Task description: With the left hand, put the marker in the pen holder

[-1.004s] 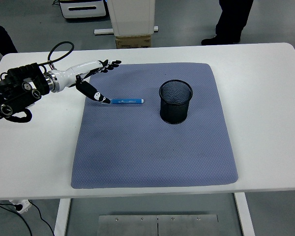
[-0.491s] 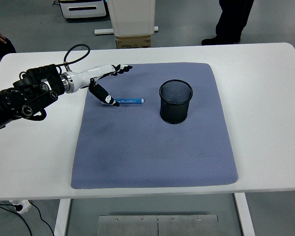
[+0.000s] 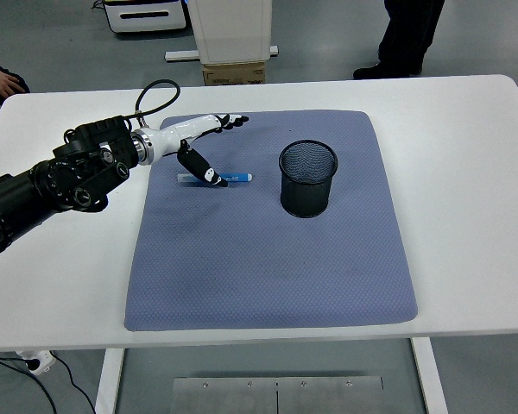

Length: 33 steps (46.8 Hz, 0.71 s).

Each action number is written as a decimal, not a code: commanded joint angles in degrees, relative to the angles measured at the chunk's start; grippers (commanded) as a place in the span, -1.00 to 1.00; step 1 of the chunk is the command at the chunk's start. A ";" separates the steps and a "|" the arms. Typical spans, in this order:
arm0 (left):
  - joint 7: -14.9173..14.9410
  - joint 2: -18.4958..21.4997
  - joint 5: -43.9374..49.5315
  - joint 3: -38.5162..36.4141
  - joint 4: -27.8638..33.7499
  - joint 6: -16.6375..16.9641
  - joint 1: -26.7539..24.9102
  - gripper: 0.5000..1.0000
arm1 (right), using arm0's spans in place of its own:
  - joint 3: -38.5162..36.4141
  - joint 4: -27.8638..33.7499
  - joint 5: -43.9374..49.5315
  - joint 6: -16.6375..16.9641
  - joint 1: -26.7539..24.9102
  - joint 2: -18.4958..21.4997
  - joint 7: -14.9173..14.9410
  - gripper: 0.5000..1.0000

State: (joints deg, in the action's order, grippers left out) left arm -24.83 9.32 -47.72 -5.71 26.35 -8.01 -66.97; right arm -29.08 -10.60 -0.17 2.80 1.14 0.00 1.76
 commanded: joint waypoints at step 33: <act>-0.22 -1.33 -0.88 -4.22 0.02 3.35 0.35 0.13 | -0.01 -0.04 0.00 0.01 0.00 0.00 0.00 1.00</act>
State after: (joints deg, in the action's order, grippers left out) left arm -25.06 8.00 -48.60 -9.91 26.37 -4.65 -66.63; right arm -29.09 -10.60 -0.18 2.81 1.14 0.00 1.75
